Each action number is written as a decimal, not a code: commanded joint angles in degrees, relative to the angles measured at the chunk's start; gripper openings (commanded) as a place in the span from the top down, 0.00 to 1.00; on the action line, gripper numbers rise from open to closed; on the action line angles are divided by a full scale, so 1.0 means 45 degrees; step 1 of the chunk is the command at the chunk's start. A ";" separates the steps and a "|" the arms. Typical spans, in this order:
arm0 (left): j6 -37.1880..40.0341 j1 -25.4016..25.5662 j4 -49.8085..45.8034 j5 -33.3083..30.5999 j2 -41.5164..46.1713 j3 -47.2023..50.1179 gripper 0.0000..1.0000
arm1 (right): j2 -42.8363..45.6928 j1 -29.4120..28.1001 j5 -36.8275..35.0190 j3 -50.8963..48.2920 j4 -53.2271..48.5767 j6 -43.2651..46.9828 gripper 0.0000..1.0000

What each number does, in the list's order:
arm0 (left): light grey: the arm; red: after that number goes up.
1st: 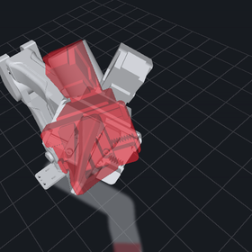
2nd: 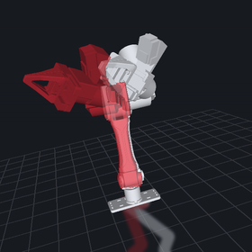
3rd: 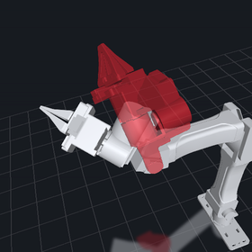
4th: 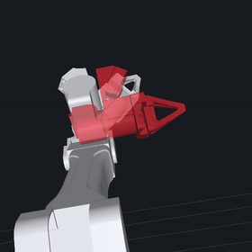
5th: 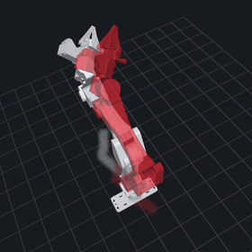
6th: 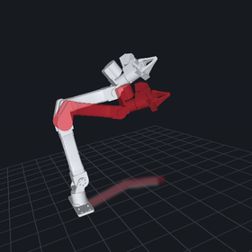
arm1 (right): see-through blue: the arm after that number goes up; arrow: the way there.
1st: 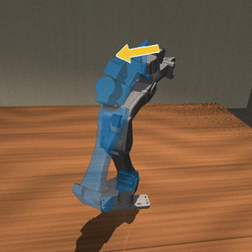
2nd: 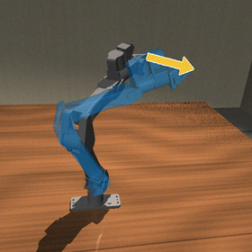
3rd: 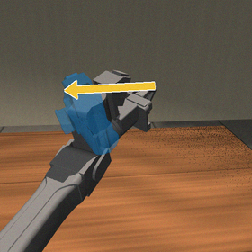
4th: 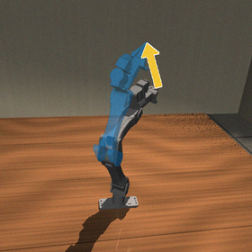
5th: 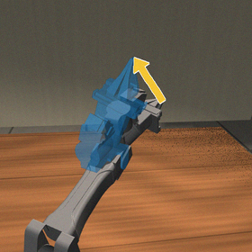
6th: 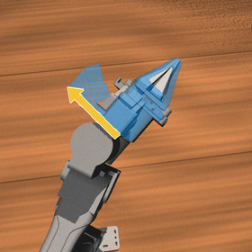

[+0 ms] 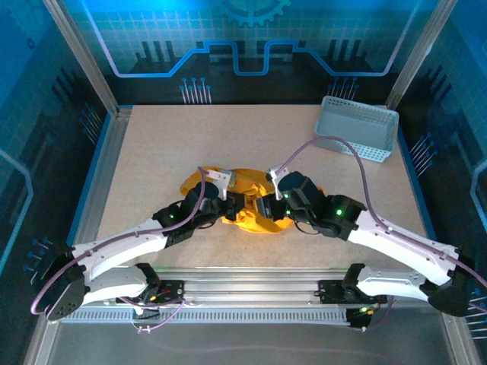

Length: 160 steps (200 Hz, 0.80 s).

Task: Fold the inside-out t-shirt

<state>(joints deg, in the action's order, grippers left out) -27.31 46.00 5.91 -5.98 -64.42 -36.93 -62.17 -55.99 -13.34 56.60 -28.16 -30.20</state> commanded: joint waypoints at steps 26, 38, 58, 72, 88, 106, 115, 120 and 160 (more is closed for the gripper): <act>-0.0337 -0.0161 0.0564 0.0767 0.0434 0.0042 1.00 | -0.1565 -0.0270 0.0793 -0.0393 0.1653 -0.0519 0.59; -0.0343 -0.0159 0.0589 0.0833 0.0552 0.0114 1.00 | -0.2134 -0.0049 0.0415 -0.0145 0.1513 -0.0570 0.59; -0.0337 -0.0163 0.0599 0.0857 0.0792 0.0254 1.00 | -0.2720 0.0661 0.0399 -0.0009 0.1620 -0.0614 0.60; -0.0342 -0.0163 0.0581 0.0910 0.0914 0.0332 1.00 | -0.2979 0.1074 0.0780 -0.0063 0.1980 -0.0617 0.60; -0.0337 -0.0163 0.0568 0.1003 0.0985 0.0398 1.00 | -0.3221 0.1204 0.0402 0.0046 0.1890 -0.0595 0.59; -0.0350 -0.0163 0.0636 0.1117 0.1017 0.0481 1.00 | -0.3373 0.1418 0.0132 0.0036 0.1843 -0.0579 0.58; -0.0358 -0.0163 0.0687 0.1132 0.1016 0.0525 1.00 | -0.3453 0.1549 0.0275 0.0020 0.1936 -0.0573 0.57; -0.0358 -0.0163 0.0720 0.1160 0.1001 0.0547 1.00 | -0.3478 0.1612 0.0352 0.0016 0.1972 -0.0575 0.57; -0.0415 -0.0163 0.0946 0.1389 0.0872 0.0589 1.00 | -0.3781 0.1700 0.1024 0.0067 0.2443 -0.0452 0.48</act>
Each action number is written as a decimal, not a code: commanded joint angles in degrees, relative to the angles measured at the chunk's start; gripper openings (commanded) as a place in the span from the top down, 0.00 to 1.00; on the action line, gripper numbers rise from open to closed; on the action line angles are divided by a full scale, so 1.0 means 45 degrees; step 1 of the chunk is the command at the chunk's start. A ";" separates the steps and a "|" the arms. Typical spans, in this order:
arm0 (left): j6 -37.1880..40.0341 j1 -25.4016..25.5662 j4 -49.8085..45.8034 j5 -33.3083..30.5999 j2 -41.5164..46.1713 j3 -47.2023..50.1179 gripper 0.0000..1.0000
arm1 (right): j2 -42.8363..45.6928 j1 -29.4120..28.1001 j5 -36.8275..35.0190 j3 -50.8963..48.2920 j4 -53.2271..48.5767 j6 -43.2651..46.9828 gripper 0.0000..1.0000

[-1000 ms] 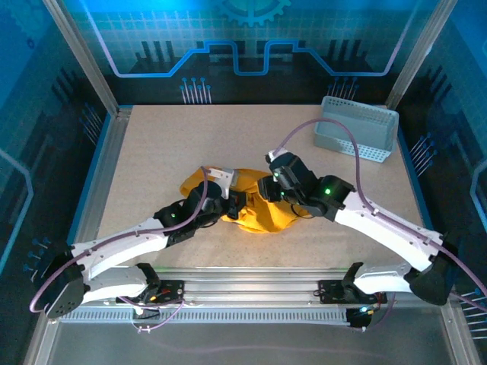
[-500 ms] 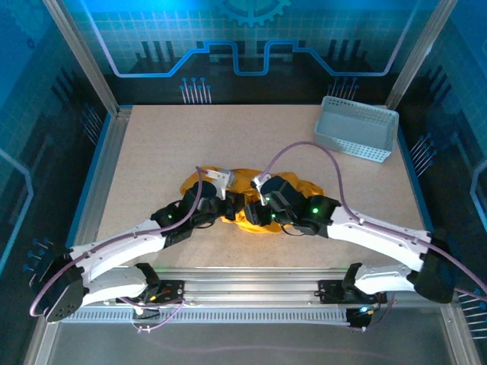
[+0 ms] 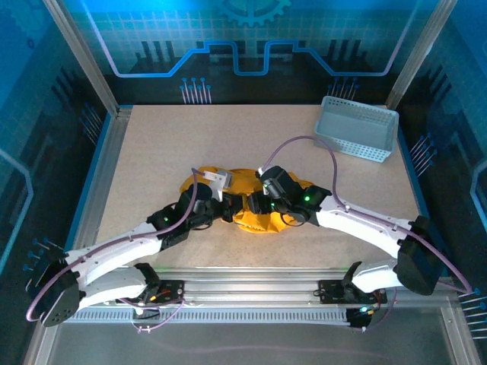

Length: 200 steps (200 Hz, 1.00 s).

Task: Fold the inside-out t-shirt

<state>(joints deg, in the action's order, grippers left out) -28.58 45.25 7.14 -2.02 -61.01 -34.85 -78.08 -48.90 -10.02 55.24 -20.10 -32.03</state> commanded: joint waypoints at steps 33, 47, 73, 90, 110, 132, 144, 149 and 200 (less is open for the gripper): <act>-0.0154 0.0002 0.0762 0.0589 0.0119 0.0147 1.00 | -0.0631 0.0136 0.0483 0.0398 0.0850 0.0009 0.58; -0.0134 0.0002 0.0777 0.0607 0.0158 0.0147 1.00 | -0.0652 0.0127 0.0242 0.0343 0.0837 0.0023 0.70; -0.0134 -0.0008 0.0663 0.0399 0.0253 0.0215 1.00 | -0.0375 0.0107 -0.0126 0.0263 0.0743 0.0191 0.91; -0.0182 -0.0080 0.0640 0.0225 0.0350 0.0312 1.00 | -0.0041 -0.0047 -0.0537 0.0185 0.0631 0.0423 0.99; -0.0342 -0.0251 0.0505 0.0078 0.0375 0.0342 1.00 | 0.0429 -0.0232 -0.0808 -0.0014 0.0543 0.0630 1.00; -0.0598 -0.0576 0.0263 -0.0011 0.0336 0.0304 0.99 | 0.1113 -0.0473 -0.0995 -0.0470 0.0620 0.0765 1.00; -0.0777 -0.0773 0.0087 -0.0055 0.0251 0.0245 0.96 | 0.1552 -0.0535 -0.0840 -0.0854 0.0839 0.0862 1.00; -0.0844 -0.0882 0.0038 -0.0037 0.0194 0.0212 0.93 | 0.1764 -0.0557 -0.0744 -0.0996 0.0959 0.0900 1.00; -0.1269 -0.1939 -0.2051 -0.0128 -0.1486 -0.1086 0.88 | 0.4637 -0.0807 0.0411 -0.3418 0.2820 0.1503 1.00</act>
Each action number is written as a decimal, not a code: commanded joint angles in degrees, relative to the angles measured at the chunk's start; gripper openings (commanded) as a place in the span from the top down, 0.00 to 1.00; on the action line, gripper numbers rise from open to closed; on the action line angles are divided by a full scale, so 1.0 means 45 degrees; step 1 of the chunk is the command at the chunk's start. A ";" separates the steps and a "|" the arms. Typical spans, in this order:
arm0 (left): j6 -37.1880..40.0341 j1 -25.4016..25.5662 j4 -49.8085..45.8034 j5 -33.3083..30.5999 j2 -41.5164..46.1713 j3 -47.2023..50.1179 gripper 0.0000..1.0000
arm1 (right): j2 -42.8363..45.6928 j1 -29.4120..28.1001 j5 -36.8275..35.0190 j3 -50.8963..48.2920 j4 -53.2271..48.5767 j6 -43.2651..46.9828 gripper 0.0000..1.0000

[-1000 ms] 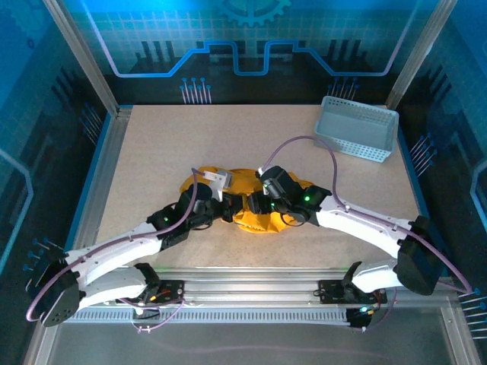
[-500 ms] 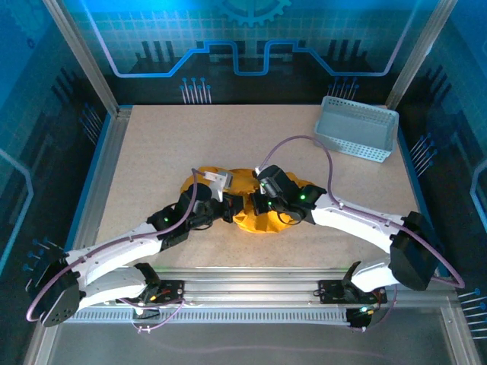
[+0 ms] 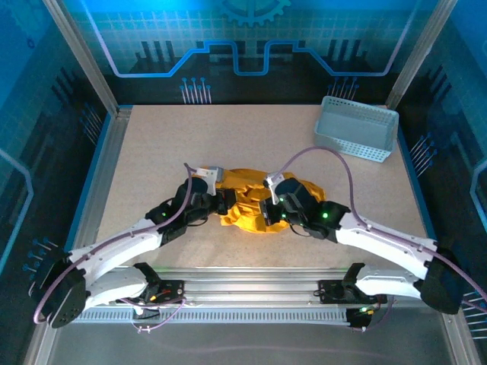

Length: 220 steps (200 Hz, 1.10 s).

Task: Fold the inside-out t-shirt

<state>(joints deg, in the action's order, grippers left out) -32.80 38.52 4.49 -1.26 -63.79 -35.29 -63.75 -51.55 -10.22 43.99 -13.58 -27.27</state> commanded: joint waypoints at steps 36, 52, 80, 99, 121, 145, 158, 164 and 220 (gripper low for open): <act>-0.0505 -0.0953 -0.3362 -0.0707 -0.2267 -0.1724 0.80 | 0.3544 -0.0151 -0.0919 -0.2264 0.0934 0.0040 1.00; -0.0419 -0.0926 -0.3492 -0.0345 -0.2501 -0.1700 0.73 | 0.3504 -0.0106 -0.1281 -0.2740 0.0333 -0.0485 1.00; 0.0219 -0.0069 -0.3422 -0.0306 -0.2293 -0.1668 0.50 | 0.3018 -0.0132 -0.1224 -0.3659 0.0319 -0.1726 1.00; 0.0509 0.0460 -0.3415 -0.0517 -0.2283 -0.1747 0.43 | 0.2806 -0.0129 -0.1942 -0.3415 -0.0449 -0.2046 0.84; 0.0410 0.0507 -0.3329 -0.0451 -0.2644 -0.1807 0.48 | 0.2615 -0.0136 -0.2708 -0.2308 -0.1786 -0.1400 0.67; 0.0262 0.0523 -0.2696 0.0061 -0.2715 -0.1562 0.58 | 0.2188 -0.0347 -0.2681 -0.0749 -0.2915 -0.0505 0.54; 0.0203 0.0551 -0.2308 0.0268 -0.2543 -0.1352 0.60 | 0.1761 -0.0653 -0.2539 -0.0174 -0.3206 -0.0328 0.46; 0.0180 0.0563 -0.2167 0.0289 -0.2465 -0.1259 0.60 | 0.1500 -0.0813 -0.2363 0.0037 -0.3207 -0.0283 0.44; 0.0269 0.0692 -0.1603 0.0515 -0.1788 -0.0777 0.62 | -0.1747 -0.1474 -0.2316 0.1702 -0.3286 -0.1105 0.45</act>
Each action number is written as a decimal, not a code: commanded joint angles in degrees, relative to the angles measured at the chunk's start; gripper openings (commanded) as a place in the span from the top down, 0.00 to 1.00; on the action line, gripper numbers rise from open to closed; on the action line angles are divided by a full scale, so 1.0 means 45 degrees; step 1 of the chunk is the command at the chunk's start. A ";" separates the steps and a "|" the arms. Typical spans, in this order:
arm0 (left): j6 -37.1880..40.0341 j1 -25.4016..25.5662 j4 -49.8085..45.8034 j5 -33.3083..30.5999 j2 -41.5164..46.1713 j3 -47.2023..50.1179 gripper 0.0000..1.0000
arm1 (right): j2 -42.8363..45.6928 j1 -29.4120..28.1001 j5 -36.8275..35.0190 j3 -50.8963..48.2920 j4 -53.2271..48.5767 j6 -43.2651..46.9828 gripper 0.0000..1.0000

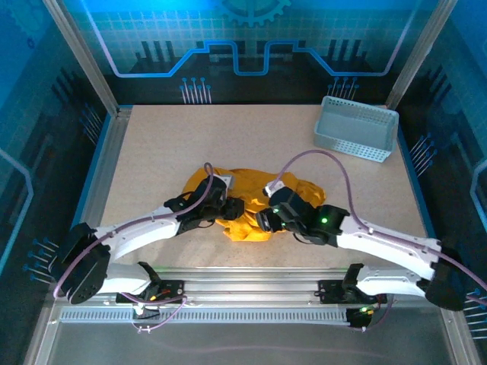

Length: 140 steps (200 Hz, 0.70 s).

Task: Fold the inside-out t-shirt

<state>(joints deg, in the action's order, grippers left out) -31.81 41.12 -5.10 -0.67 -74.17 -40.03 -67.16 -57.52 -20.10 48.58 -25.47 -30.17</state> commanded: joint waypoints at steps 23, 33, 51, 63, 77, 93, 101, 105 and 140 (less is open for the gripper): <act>0.0116 0.0130 0.0621 0.0441 0.0766 0.0409 0.63 | -0.1905 -0.0129 -0.0590 0.1085 -0.0955 -0.0667 0.50; 0.0135 0.0121 0.0669 0.0442 0.0844 0.0472 0.64 | -0.2158 -0.0129 -0.0761 0.1245 -0.1138 -0.0696 0.59; 0.0182 0.0121 0.0685 0.0419 0.0848 0.0517 0.66 | -0.2038 -0.0100 -0.0718 0.1461 -0.1312 -0.0574 0.81; 0.0268 0.0132 0.0599 0.0314 0.0753 0.0505 0.67 | -0.1510 -0.0081 -0.0616 0.1481 -0.1353 -0.0526 0.96; 0.0385 0.0120 0.0510 0.0183 0.0653 0.0497 0.67 | -0.0630 0.0259 -0.0248 0.1389 -0.1500 -0.0521 1.00; 0.0533 0.0112 0.0491 -0.0123 0.0585 0.0539 0.67 | 0.0718 0.1052 0.0741 0.0901 -0.1399 -0.0521 1.00; 0.0617 0.0080 0.0527 -0.0213 0.0548 0.0540 0.66 | 0.1357 0.1550 0.1464 0.0543 -0.1147 -0.0531 1.00; 0.0641 0.0080 0.0554 -0.0249 0.0517 0.0522 0.65 | 0.1747 0.1941 0.2058 0.0198 -0.0926 -0.0558 1.00; 0.0741 0.0080 -0.0220 -0.0854 -0.0278 -0.0329 0.53 | 0.3270 0.4740 0.5610 -0.1922 0.0889 -0.1557 1.00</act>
<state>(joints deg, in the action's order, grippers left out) -29.78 41.43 -3.55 -1.23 -72.47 -38.52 -54.11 -42.37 -8.45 45.93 -26.26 -33.52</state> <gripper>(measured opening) 0.418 0.059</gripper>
